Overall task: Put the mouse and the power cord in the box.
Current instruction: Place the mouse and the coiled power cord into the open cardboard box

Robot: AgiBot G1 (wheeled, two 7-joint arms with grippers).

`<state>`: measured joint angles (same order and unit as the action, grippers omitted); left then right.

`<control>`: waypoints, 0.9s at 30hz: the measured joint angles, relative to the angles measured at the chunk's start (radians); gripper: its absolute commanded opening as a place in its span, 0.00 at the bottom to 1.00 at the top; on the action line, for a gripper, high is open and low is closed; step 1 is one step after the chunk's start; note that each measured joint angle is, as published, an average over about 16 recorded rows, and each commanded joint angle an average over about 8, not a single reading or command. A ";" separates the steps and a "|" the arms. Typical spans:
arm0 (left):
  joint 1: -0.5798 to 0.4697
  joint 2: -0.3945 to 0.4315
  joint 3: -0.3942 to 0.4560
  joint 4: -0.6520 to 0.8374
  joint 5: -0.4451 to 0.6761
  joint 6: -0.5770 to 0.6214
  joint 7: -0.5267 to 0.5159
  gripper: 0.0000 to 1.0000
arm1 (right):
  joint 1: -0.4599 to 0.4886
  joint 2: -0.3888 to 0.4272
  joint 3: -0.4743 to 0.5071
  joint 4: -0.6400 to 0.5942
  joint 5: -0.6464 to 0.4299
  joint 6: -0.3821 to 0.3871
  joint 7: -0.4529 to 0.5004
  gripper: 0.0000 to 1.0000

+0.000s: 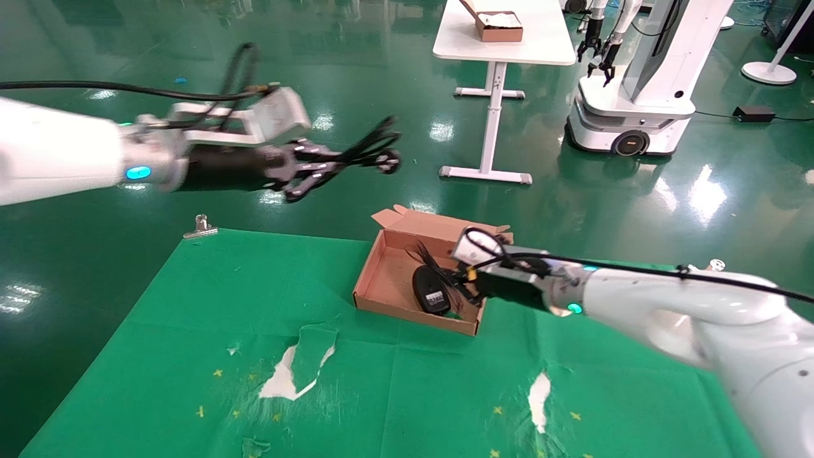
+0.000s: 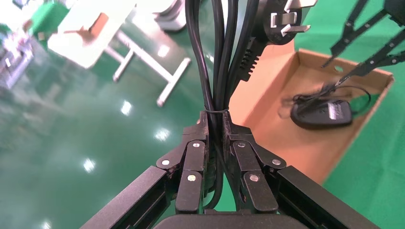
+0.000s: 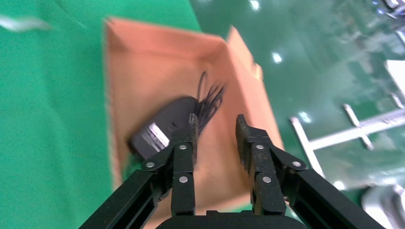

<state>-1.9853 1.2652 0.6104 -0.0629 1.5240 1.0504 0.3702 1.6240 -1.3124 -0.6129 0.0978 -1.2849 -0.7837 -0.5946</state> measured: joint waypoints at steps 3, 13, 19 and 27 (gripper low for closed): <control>0.026 0.038 0.007 -0.027 0.001 -0.033 0.013 0.00 | 0.032 0.042 0.002 -0.006 0.004 -0.013 -0.028 1.00; 0.175 0.108 0.077 -0.181 -0.040 -0.137 -0.087 0.00 | 0.178 0.257 -0.002 0.005 -0.002 -0.267 -0.104 1.00; 0.244 0.109 0.168 -0.284 -0.069 -0.206 -0.244 0.00 | 0.238 0.337 -0.011 0.006 -0.011 -0.428 -0.122 1.00; 0.263 0.110 0.288 -0.374 -0.085 -0.322 -0.420 0.28 | 0.263 0.352 -0.017 -0.018 -0.017 -0.509 -0.134 1.00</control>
<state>-1.7223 1.3754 0.8988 -0.4371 1.4393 0.7283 -0.0494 1.8875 -0.9605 -0.6296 0.0797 -1.3018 -1.2927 -0.7289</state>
